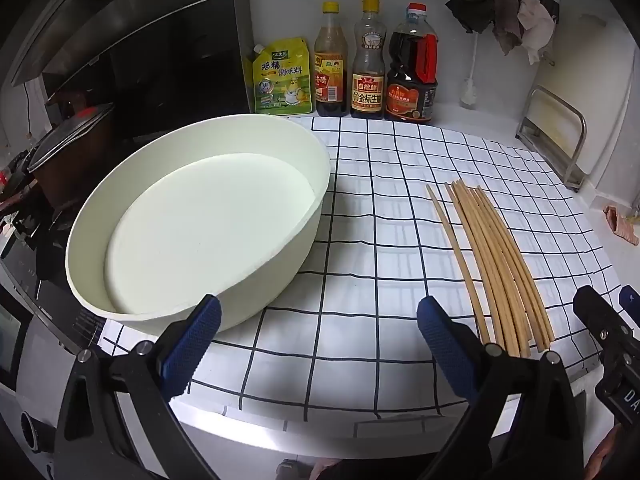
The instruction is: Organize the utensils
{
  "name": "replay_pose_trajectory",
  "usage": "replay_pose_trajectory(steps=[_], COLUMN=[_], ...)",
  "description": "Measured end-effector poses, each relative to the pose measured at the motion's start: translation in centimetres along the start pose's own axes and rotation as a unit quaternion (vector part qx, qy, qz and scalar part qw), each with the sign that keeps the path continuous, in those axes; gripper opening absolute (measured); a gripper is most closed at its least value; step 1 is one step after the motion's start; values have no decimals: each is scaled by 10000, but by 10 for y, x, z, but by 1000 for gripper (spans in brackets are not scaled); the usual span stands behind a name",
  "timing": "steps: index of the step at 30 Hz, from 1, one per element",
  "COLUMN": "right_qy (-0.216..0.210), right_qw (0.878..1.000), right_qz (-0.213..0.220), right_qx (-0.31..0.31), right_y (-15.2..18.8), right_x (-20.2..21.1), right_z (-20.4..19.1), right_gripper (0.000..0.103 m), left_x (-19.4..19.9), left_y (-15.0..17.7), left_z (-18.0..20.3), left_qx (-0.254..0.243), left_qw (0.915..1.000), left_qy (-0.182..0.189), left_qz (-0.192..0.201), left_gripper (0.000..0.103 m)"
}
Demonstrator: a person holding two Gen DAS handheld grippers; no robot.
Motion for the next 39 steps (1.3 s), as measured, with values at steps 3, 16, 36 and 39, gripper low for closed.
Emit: replay_pose_trajectory(steps=[3, 16, 36, 39], right_qy=[14, 4, 6, 14], right_qw=[10000, 10000, 10000, 9999], right_qz=[12, 68, 91, 100], right_qx=[9, -20, -11, -2], right_y=[-1, -2, -3, -4], right_x=[2, 5, 7, 8], right_z=[0, -1, 0, -1], right_gripper=[95, 95, 95, 95], left_x=[0, 4, 8, 10], left_y=[-1, -2, -4, -4], left_z=[0, -1, -3, -3], left_qx=[-6, 12, 19, 18], left_qw=[10000, 10000, 10000, 10000], left_qy=[-13, -1, -18, -22], left_qz=[17, 38, 76, 84], left_gripper=[97, 97, 97, 97])
Point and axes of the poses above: each gripper's, at about its wrist camera, not at the fingertips, and x roughly against the way its jaws point, z to its right, y to its underside, the point moved 10 cm from there along -x, roughly the way its jaws point, and after that the axes turned 14 degrees about -y, right-handed, at the moved point
